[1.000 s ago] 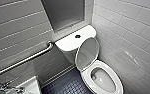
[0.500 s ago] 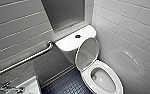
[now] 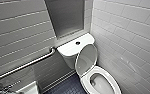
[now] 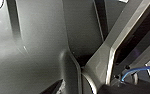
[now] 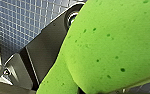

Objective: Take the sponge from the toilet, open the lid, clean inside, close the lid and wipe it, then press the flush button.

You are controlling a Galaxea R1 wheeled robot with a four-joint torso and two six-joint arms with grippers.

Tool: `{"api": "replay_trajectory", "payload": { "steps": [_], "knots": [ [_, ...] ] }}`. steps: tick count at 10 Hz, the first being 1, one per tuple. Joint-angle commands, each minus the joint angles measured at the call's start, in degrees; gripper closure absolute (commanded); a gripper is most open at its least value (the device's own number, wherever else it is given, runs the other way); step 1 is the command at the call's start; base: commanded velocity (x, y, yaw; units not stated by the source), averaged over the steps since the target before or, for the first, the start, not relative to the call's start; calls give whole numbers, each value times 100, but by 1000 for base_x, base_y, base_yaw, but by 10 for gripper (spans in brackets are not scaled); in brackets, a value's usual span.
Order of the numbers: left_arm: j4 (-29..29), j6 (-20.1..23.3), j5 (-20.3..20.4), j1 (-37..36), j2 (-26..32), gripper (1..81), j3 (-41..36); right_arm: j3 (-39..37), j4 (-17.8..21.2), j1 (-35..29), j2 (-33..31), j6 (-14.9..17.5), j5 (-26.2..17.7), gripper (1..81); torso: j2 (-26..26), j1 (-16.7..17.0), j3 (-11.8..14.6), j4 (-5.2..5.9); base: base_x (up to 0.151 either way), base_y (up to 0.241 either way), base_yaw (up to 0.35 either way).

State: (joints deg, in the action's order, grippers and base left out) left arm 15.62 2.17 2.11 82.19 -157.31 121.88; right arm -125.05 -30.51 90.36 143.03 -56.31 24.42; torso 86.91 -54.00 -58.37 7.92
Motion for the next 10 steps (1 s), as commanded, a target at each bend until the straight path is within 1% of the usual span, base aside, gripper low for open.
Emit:
{"api": "replay_trajectory", "payload": {
  "steps": [1,2,3,4,5,6,7,8,10],
  "knots": [
    [-15,-15,-439,-49,208,10,-243,-571,-262,260,157,76,142,811,0,0,459,-393,0,0,0],
    [-15,-15,-439,-75,243,10,-261,-659,-262,260,246,76,142,811,2,0,595,-496,0,0,0],
    [-24,-24,-439,-93,261,10,-261,-695,-271,260,299,85,142,811,2,0,311,-242,0,0,0],
    [-24,-24,-431,-119,296,10,-270,-730,-323,260,351,85,142,811,5,0,492,-389,0,0,0],
    [-24,-24,-413,-137,313,10,-270,-765,-419,260,412,85,134,811,9,7,582,-494,0,0,0],
    [-24,-24,-387,-146,313,10,-270,-818,-473,268,475,85,107,811,-564,378,619,-537,0,0,0],
    [-24,-32,-378,-155,313,10,-270,-967,-499,330,614,85,89,811,-571,387,649,-548,0,0,0],
    [-24,-24,-378,-163,322,10,-270,-1140,-647,365,745,85,89,811,-637,433,651,-548,0,0,0],
    [-41,-32,-360,-163,331,10,-270,-1545,-684,409,1027,76,37,811,-975,653,651,-548,0,0,0]
  ]
}}
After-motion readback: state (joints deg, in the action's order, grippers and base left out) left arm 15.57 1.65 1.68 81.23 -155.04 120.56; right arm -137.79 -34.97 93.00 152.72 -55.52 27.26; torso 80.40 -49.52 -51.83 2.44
